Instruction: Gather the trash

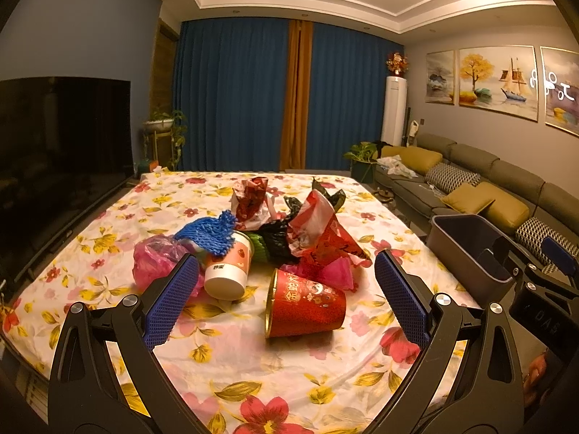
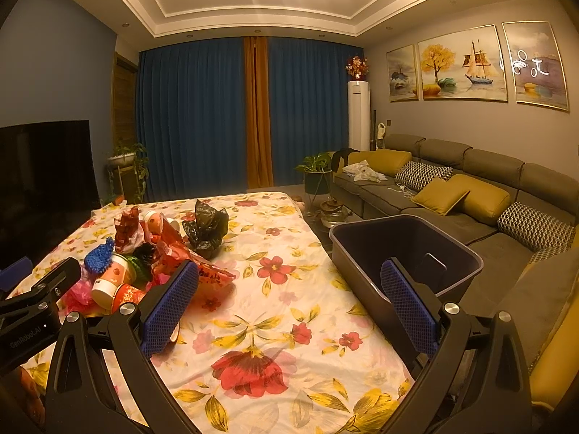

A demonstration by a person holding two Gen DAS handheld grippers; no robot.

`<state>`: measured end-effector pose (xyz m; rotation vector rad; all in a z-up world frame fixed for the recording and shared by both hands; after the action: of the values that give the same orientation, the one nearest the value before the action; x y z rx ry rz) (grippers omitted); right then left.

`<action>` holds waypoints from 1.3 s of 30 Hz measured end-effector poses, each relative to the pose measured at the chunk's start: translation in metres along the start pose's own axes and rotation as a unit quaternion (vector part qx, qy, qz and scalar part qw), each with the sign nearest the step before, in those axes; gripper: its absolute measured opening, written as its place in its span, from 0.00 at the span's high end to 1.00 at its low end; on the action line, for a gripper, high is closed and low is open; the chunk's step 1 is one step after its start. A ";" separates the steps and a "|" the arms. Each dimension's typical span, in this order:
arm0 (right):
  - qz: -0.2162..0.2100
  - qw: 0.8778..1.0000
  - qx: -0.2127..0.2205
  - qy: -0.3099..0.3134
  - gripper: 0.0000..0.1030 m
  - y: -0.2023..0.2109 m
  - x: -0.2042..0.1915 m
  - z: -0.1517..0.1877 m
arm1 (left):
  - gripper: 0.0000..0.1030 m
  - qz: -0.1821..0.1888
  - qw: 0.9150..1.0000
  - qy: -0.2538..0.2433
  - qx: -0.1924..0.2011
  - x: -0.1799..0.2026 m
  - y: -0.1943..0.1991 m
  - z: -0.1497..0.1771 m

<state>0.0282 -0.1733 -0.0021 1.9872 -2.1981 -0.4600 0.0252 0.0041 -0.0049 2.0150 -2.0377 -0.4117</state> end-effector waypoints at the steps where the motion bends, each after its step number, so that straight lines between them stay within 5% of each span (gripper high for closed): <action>1: 0.000 1.000 0.000 0.000 0.05 -0.001 -0.001 0.000 | 0.07 0.000 1.000 0.001 0.000 -0.002 -0.001 0.000; 11: -0.012 1.000 -0.003 -0.003 0.05 -0.017 -0.008 0.004 | 0.07 -0.004 1.000 0.006 0.005 -0.011 -0.008 0.001; 23: -0.090 0.996 -0.016 0.009 0.05 -0.067 -0.052 0.006 | 0.07 -0.037 0.999 0.018 0.022 -0.044 -0.026 0.005; 39: -0.149 0.986 -0.059 0.047 0.38 -0.146 -0.129 0.009 | 0.07 -0.089 0.994 0.065 0.014 -0.124 -0.060 0.014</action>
<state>0.1780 -0.0564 -0.0440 2.2292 -1.7820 -0.5084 0.0781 0.1280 -0.0369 2.1873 -1.8063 -0.2771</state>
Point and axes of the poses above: each gripper's, at about its wrist camera, not at the fingertips, and y roughly against the way its jaws point, x to its right, z to its underside, the point moved 3 cm from there along -y, roughly the way its jaws point, and after that the axes turned 4 degrees about -y, right-handed, at the moved point
